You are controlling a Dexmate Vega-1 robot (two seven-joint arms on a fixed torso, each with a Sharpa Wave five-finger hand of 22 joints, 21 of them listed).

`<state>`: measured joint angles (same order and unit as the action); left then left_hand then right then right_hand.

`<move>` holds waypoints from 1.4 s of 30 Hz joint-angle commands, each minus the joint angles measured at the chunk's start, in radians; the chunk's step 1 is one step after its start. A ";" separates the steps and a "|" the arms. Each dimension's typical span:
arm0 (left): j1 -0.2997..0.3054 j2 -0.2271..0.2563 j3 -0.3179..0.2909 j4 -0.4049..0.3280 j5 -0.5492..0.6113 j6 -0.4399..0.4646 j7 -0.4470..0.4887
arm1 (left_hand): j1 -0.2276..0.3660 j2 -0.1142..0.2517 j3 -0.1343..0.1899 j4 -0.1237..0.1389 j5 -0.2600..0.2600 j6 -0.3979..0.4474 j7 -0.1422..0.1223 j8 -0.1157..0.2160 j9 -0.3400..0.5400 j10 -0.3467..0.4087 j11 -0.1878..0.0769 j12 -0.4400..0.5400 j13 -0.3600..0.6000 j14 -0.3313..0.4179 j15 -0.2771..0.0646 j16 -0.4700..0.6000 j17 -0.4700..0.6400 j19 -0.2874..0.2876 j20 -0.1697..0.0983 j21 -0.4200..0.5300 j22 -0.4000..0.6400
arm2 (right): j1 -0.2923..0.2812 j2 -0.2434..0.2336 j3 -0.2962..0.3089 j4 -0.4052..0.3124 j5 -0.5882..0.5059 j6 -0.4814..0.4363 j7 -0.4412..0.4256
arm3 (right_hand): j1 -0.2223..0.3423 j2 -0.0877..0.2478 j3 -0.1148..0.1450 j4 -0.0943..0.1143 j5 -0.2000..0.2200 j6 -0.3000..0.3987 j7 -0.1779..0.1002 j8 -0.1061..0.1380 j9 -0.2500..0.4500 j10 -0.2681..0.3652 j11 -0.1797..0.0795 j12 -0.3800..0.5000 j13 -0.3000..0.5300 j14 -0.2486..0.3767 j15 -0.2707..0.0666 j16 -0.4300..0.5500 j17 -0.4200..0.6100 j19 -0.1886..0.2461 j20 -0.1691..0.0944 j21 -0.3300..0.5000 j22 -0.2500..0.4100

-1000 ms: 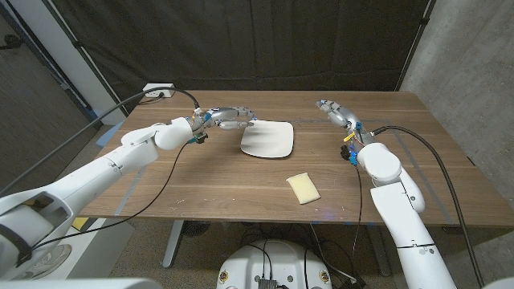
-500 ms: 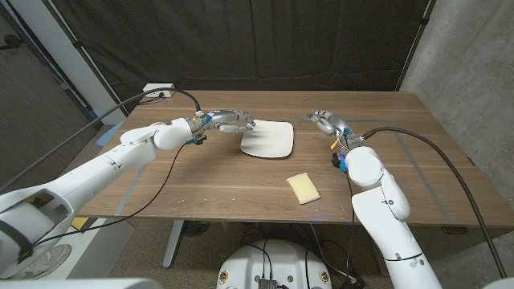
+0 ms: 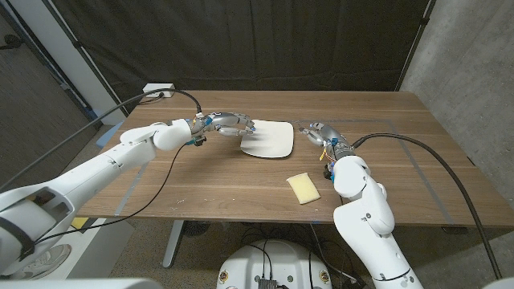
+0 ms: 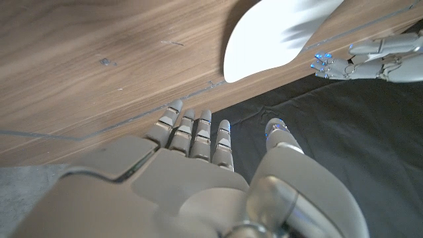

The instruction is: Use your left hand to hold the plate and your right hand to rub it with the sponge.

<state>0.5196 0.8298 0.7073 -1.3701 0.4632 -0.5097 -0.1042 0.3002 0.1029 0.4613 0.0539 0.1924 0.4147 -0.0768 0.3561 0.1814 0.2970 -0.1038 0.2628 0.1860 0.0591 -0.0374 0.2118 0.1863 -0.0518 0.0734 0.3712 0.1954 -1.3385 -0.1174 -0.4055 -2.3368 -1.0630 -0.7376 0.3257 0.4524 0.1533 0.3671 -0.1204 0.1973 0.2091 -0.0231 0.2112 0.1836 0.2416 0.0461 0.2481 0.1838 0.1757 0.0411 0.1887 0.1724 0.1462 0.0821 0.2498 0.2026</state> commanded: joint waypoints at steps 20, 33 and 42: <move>-0.023 -0.019 0.016 0.042 -0.001 -0.045 -0.009 | -0.011 -0.022 -0.007 0.013 0.012 0.152 0.024 0.030 0.000 0.106 0.001 0.005 0.002 0.059 -0.045 0.006 -0.001 0.023 0.007 -0.001 0.002 | -0.072 0.157 -0.160 0.022 -0.685 -0.069 0.399 | 0.072 -0.137 -0.040 -0.051 0.000 -0.102 0.003 -0.032 0.006 -0.103 -0.011 -0.046 0.005 -0.056 -0.001 -0.010 0.006 -0.020 0.009 -0.010 0.000; -0.017 -0.007 0.013 0.021 0.031 -0.026 -0.001 | -0.019 -0.027 -0.012 0.020 0.016 0.194 0.023 0.027 0.000 0.181 0.012 0.009 0.003 0.086 -0.049 0.010 -0.001 0.031 0.009 -0.002 0.001 | -0.122 0.367 -0.110 0.060 -0.970 0.072 0.605 | 0.102 -0.167 -0.051 -0.040 0.021 -0.095 -0.097 -0.015 0.007 -0.100 0.004 -0.038 0.008 -0.003 -0.015 0.009 0.013 -0.016 -0.001 -0.006 0.007; 0.001 0.012 0.004 -0.014 0.102 0.010 0.036 | -0.027 -0.031 -0.015 0.027 0.020 0.292 0.051 0.042 -0.001 0.243 0.010 0.006 0.002 0.123 -0.059 0.013 -0.003 0.036 0.009 -0.005 0.001 | -0.142 0.468 -0.095 0.080 -1.106 0.160 0.681 | 0.120 -0.174 -0.053 -0.038 0.035 -0.039 -0.174 0.005 0.008 -0.089 -0.008 -0.030 0.009 0.004 -0.019 0.010 0.020 -0.028 0.001 -0.006 0.011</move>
<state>0.4985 0.8126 0.7227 -1.3310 0.4661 -0.5508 -0.1141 0.2840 0.0816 0.4486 0.0664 0.2047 0.5951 -0.0499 0.3814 0.1815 0.4638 -0.0891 0.2668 0.1862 0.1235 -0.0372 0.2118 0.1864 -0.0340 0.0769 0.3713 0.1956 -1.4367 0.1562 -0.5336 -2.2910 -1.9086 -0.7318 0.8350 0.5509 -0.0008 0.3227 -0.1642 0.2089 0.1032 -0.0826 0.1852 0.1886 0.1431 0.0410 0.2066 0.1887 0.1596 0.0247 0.1925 0.1794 0.1333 0.0802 0.2430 0.2026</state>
